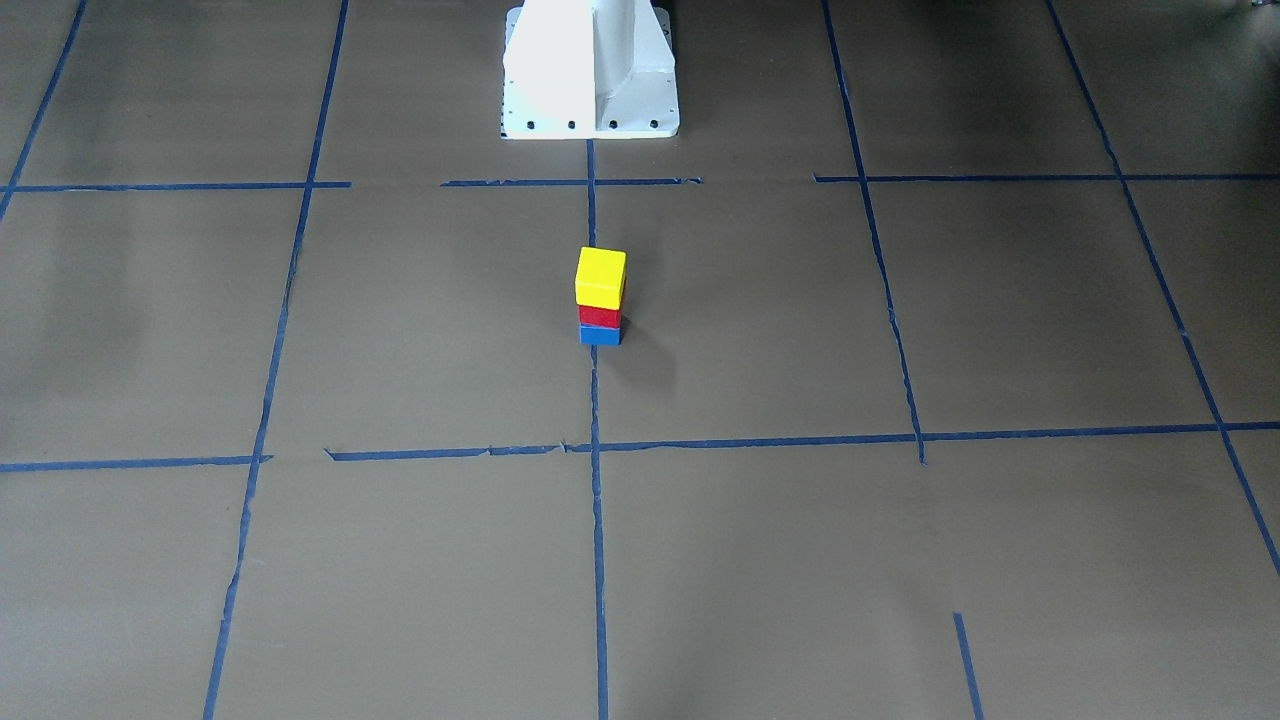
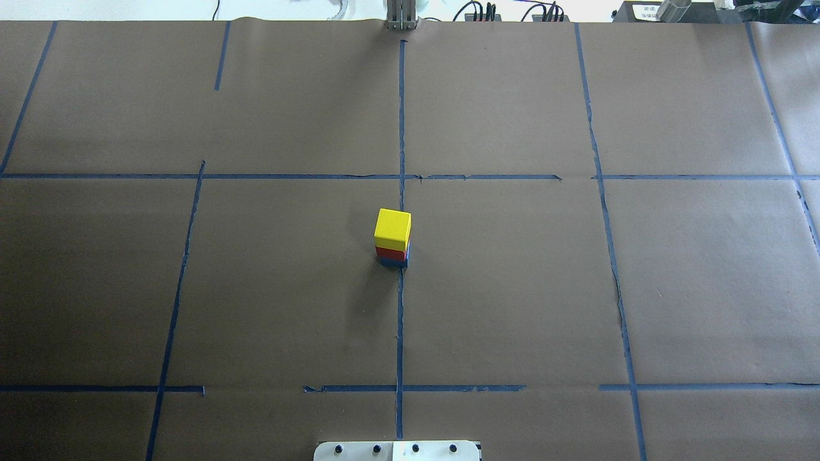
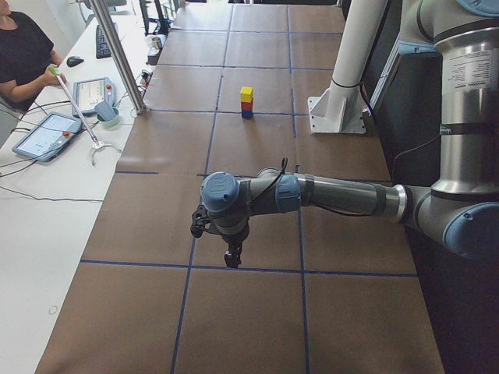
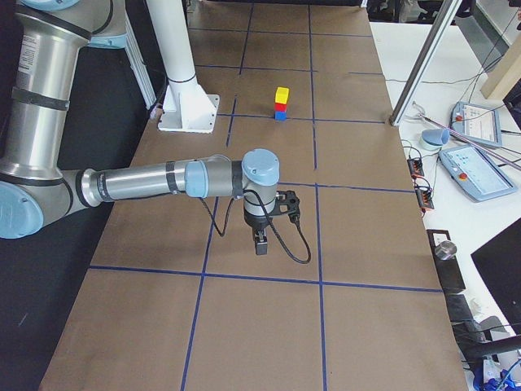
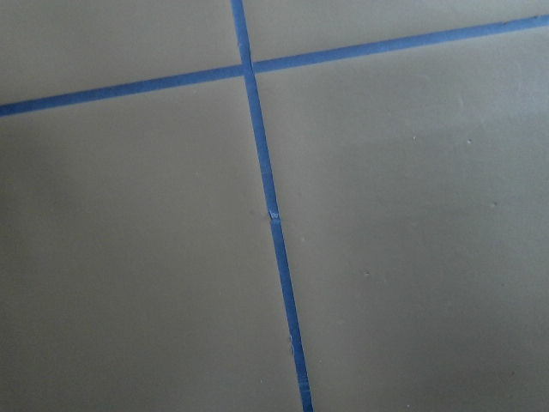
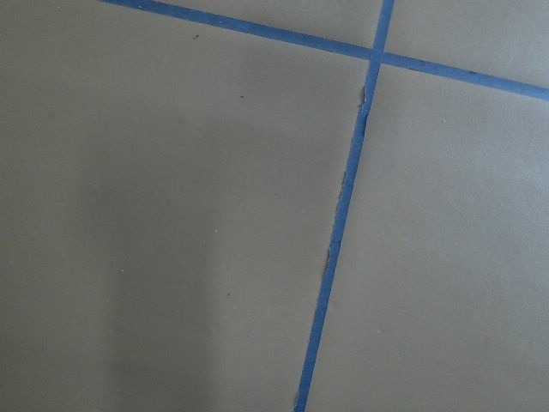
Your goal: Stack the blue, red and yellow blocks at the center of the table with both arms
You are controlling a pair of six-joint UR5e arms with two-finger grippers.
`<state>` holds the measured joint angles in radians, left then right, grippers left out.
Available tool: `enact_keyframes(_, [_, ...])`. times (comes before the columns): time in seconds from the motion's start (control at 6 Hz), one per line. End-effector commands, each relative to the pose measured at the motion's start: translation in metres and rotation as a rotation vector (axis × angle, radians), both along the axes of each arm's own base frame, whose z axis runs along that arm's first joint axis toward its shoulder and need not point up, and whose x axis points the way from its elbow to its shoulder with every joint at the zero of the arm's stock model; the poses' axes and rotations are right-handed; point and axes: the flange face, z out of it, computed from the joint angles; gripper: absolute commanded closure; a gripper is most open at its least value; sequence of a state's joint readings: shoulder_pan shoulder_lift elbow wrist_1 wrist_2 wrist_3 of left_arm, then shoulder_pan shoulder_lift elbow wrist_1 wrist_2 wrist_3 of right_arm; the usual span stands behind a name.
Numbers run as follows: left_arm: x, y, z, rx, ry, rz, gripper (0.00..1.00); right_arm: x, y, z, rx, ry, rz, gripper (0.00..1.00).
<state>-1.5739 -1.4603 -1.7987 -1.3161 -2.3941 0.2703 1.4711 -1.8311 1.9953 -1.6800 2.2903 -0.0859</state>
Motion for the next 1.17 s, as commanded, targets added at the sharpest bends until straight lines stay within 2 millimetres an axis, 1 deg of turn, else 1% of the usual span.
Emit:
enact_keyframes(0.0, [0.000,0.002,-0.003,0.006,0.000,-0.001,0.00,0.000,0.000,0.001,-0.003,-0.001,0.000,0.00])
enact_keyframes(0.17, [0.000,0.002,-0.004,0.006,0.000,-0.002,0.00,0.000,0.000,0.001,-0.003,-0.001,0.000,0.00])
enact_keyframes(0.33, [0.000,0.001,-0.010,0.020,-0.004,-0.002,0.00,-0.001,0.000,0.001,-0.004,-0.001,-0.001,0.00])
enact_keyframes(0.67, [0.000,0.000,-0.012,0.023,-0.010,0.003,0.00,-0.001,0.000,0.001,-0.006,-0.009,-0.001,0.00])
enact_keyframes(0.83, [0.000,0.000,-0.018,0.034,-0.010,0.003,0.00,-0.001,0.000,0.001,-0.006,-0.010,-0.001,0.00])
enact_keyframes(1.0, [0.000,0.001,-0.017,0.031,-0.010,0.003,0.00,-0.001,0.000,0.000,-0.004,-0.012,-0.001,0.00])
